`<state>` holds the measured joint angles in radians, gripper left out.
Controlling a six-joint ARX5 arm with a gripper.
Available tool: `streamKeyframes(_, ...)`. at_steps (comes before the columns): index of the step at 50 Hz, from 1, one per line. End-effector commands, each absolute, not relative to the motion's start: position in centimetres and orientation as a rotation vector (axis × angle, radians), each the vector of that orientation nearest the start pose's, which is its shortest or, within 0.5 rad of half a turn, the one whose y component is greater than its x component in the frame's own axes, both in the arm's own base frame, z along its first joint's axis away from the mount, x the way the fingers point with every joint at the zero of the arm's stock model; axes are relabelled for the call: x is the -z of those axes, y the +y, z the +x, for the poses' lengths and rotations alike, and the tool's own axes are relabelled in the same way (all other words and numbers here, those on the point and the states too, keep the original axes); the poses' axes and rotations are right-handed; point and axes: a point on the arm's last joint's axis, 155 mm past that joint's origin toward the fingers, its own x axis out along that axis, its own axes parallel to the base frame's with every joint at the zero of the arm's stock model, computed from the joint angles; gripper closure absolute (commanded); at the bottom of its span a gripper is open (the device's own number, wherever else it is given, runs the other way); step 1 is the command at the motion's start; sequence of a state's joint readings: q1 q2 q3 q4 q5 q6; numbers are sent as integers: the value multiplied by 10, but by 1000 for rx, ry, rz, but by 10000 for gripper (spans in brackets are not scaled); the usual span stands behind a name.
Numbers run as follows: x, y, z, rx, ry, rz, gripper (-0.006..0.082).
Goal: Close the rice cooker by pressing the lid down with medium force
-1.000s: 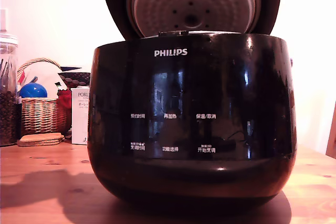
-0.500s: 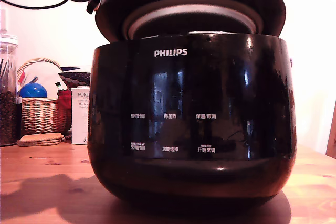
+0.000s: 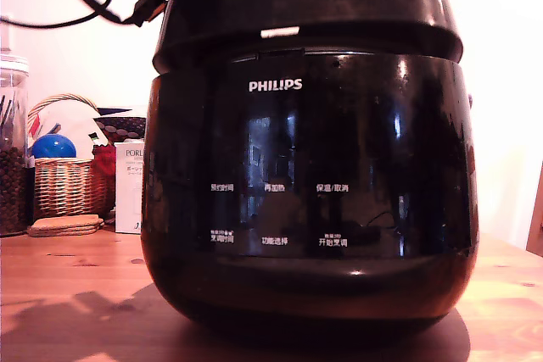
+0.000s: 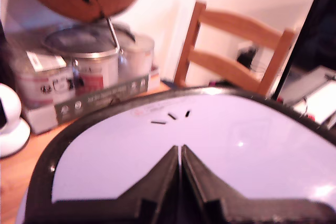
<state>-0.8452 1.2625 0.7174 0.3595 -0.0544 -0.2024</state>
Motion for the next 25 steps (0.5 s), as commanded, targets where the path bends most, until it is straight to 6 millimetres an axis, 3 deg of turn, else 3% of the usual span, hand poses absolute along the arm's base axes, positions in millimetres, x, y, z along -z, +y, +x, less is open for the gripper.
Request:
streamKeyframes(1, -208, -304, 287, 746, 283, -88, 791)
streamKeyframes(13, -203, -292, 282, 730, 220, -94, 791)
streamKeyframes(25, -203, -294, 278, 744, 200, -92, 791)
